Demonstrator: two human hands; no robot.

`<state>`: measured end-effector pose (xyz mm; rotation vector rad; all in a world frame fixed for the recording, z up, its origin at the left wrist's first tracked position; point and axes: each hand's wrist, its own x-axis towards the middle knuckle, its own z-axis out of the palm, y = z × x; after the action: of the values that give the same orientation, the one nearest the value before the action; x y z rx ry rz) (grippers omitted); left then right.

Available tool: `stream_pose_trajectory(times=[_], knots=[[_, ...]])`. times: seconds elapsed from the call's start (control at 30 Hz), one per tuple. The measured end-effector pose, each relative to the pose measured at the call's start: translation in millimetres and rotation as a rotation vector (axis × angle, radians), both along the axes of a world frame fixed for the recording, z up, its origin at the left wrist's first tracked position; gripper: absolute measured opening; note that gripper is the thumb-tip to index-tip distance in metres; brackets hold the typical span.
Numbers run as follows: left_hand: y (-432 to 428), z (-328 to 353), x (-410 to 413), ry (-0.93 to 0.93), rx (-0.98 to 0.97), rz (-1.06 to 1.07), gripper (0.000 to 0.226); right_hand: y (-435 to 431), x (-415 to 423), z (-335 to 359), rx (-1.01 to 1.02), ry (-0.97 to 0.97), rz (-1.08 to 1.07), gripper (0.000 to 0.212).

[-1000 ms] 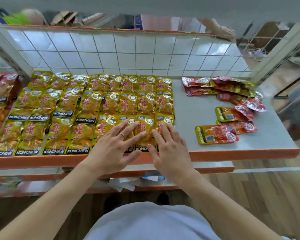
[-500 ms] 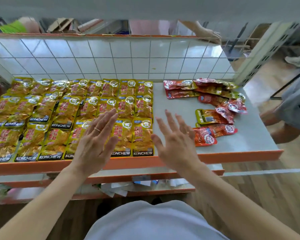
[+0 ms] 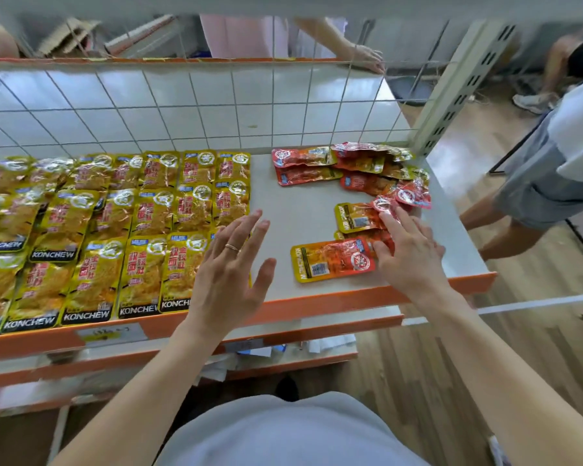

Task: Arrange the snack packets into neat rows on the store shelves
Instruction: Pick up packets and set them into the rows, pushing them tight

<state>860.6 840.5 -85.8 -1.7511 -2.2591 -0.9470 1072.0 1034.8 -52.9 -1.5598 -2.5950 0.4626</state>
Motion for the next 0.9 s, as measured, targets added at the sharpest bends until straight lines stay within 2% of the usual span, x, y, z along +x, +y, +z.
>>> stream_pose_trajectory(times=[0.2, 0.5, 0.57, 0.77, 0.83, 0.9], knots=[[0, 2, 0, -0.048, -0.067, 0.024, 0.058, -1, -2, -4, 0.016, 0.092, 0.019, 0.046], [2, 3, 2, -0.078, -0.071, 0.047, 0.058, -8, 10, -16, 0.09, 0.301, 0.06, 0.05], [1, 2, 2, -0.078, -0.061, 0.05, 0.058, -11, 14, -13, 0.162, 0.384, 0.048, 0.048], [1, 2, 2, -0.096, -0.049, 0.062, 0.058, -13, 25, 14, 0.518, 0.686, 0.022, 0.016], [1, 3, 2, -0.111, -0.038, 0.053, 0.058, -13, 27, 27, 0.543, 0.799, 0.028, 0.008], [1, 6, 3, -0.158, -0.016, 0.042, 0.058, -14, 27, 40, 0.454, 0.907, 0.044, 0.005]])
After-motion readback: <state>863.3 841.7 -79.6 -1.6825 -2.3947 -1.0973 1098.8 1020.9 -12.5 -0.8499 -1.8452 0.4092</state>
